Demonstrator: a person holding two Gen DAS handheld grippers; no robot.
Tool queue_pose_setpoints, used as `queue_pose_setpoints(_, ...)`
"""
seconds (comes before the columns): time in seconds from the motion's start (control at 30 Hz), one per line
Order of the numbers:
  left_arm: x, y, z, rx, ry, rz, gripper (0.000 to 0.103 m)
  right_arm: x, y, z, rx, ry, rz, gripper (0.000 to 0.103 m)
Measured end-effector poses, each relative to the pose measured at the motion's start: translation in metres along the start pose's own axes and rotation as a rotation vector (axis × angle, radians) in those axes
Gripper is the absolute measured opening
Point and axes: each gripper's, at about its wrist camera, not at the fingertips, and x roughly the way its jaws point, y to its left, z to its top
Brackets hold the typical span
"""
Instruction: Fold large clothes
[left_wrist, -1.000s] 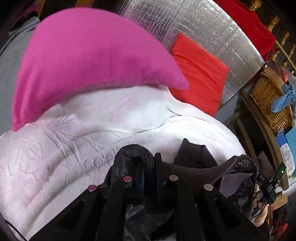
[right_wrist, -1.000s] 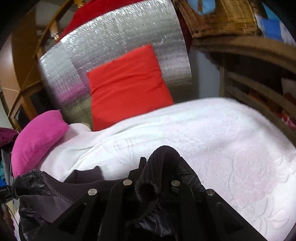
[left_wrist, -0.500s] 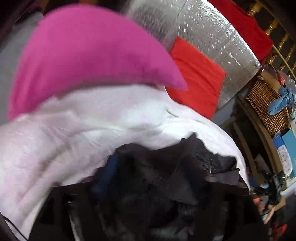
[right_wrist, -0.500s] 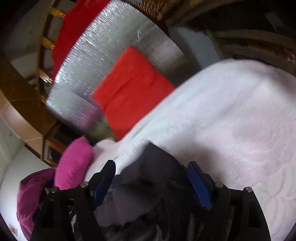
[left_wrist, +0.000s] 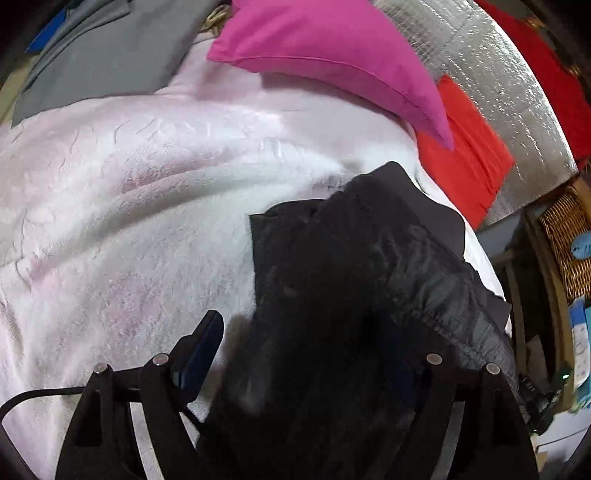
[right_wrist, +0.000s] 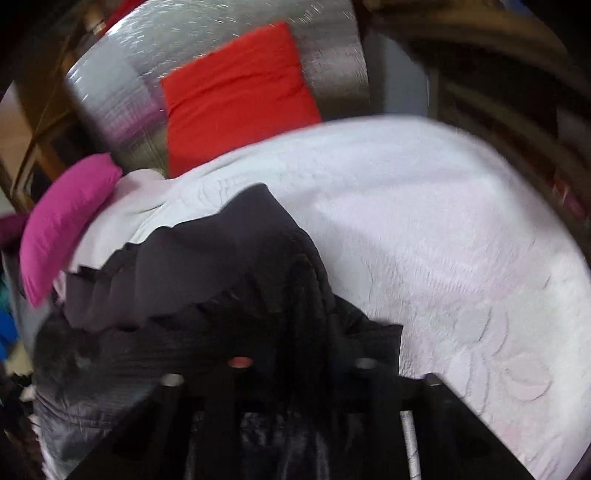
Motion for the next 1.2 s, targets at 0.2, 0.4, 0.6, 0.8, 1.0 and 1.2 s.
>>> queue_pose_setpoints(0.2,0.007,0.000,-0.010,0.023,-0.025,0.024,0.083,-0.025,0.003,0.001,0.045,-0.141,-0.069,0.014)
queue_pose_setpoints(0.4,-0.007,-0.004,-0.017,0.049,-0.067,0.065,0.083,-0.018,-0.008,-0.002,0.115,-0.054,-0.072,0.028)
queue_pose_setpoints(0.6,-0.030,-0.023,-0.018,0.110,-0.152,0.065,0.082,-0.059,0.033,0.025,-0.007,-0.153,-0.045,0.080)
queue_pose_setpoints(0.8,-0.025,-0.041,-0.025,0.213,-0.145,0.135,0.082,-0.004,0.136,0.033,-0.316,0.038,-0.154,0.080)
queue_pose_setpoints(1.0,-0.023,-0.040,-0.020,0.219,-0.145,0.147,0.082,0.069,0.150,0.029,-0.262,0.251,-0.171,0.026)
queue_pose_setpoints(1.2,-0.021,-0.034,-0.014,0.176,-0.148,0.140,0.082,0.060,0.156,0.048,-0.226,0.020,-0.217,0.007)
